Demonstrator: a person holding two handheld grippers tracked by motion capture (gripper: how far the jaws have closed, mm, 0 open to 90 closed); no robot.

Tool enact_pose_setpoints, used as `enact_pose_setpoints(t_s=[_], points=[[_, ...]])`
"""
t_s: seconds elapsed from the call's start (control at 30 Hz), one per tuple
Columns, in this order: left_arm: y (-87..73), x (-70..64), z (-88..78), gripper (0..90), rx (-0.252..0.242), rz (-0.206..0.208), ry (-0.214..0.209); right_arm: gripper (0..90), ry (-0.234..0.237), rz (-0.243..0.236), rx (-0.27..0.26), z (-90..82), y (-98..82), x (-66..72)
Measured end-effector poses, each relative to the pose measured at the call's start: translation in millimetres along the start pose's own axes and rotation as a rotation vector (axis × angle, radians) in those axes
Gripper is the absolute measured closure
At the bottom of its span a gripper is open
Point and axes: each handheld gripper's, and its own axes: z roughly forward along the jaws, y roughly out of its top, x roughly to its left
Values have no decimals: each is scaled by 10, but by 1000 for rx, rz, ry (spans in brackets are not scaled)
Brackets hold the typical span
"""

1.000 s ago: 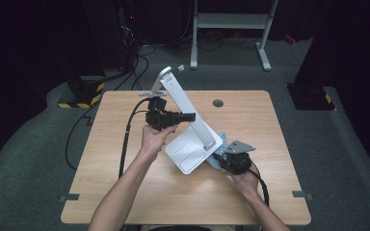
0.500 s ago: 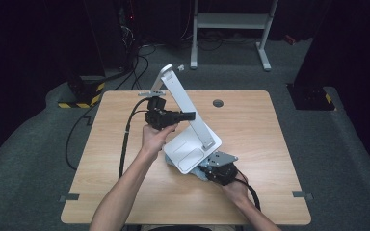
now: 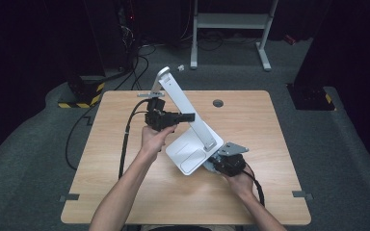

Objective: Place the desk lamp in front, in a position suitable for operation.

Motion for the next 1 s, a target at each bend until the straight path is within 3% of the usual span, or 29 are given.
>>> enact_pose_setpoints(t_s=[0.17,0.33,0.53,0.73,1.0], points=[[-37,19,-55,767,-2,-11,-4,679,-32,60,-26,-42,-8,-150],[-43,22,-62,767,-10,-13,-1,679,-34,58,-28,-42,-4,-154],[-43,48,-44,767,-24,-22,-2,679,-4,17,-17,5,-2,-28],[-34,62,-35,767,-48,-31,-2,679,53,-34,-9,61,15,189],[-21,87,-39,767,-69,-46,3,679,112,-67,-11,95,19,359]])
